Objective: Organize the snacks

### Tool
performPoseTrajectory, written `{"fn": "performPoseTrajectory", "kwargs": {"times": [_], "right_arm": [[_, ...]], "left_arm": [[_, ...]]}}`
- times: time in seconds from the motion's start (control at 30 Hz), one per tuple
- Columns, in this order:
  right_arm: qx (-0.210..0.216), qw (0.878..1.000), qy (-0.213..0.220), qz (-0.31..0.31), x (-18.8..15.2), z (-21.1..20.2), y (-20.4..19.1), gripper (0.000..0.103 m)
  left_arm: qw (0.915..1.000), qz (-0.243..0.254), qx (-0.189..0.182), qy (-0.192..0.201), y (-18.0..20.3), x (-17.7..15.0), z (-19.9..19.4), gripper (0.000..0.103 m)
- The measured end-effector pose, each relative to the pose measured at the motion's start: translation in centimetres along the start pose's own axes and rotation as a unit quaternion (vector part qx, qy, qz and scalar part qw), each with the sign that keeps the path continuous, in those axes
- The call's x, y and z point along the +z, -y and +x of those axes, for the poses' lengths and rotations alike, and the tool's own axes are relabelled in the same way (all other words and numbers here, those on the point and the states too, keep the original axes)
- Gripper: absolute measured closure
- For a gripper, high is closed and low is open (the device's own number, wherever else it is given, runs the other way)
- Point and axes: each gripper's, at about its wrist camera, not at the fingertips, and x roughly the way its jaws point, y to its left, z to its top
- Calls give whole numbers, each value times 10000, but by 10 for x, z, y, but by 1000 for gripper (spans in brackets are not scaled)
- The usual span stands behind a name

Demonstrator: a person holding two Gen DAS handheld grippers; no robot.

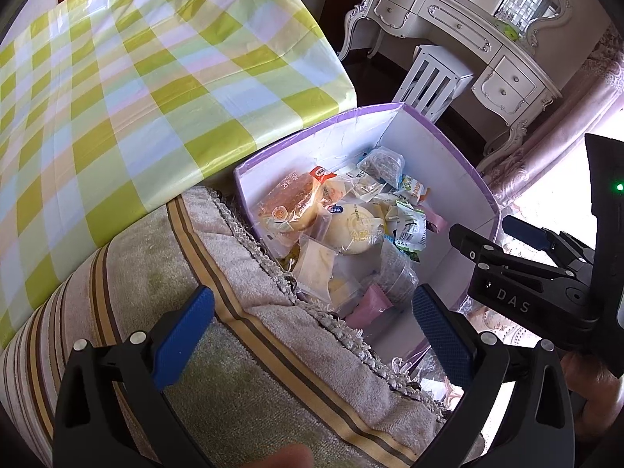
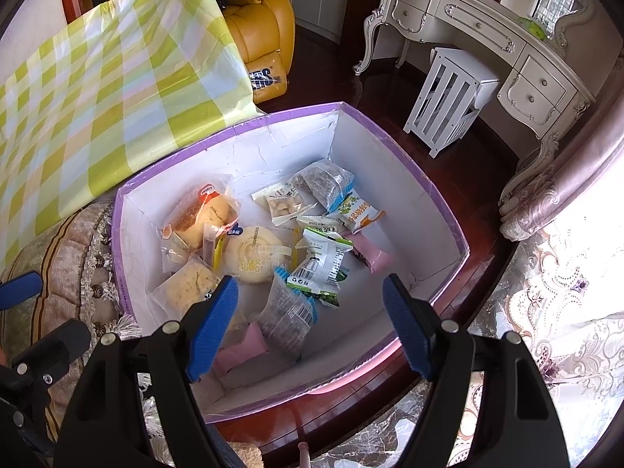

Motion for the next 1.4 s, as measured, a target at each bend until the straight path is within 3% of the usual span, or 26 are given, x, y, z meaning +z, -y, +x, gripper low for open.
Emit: {"fn": "performPoseTrajectory", "kwargs": {"times": [1.4], "right_arm": [[-68, 9999, -53, 86, -7, 2, 8, 26]], "left_arm": [[10000, 67, 18, -1, 4, 0, 2, 4]]}}
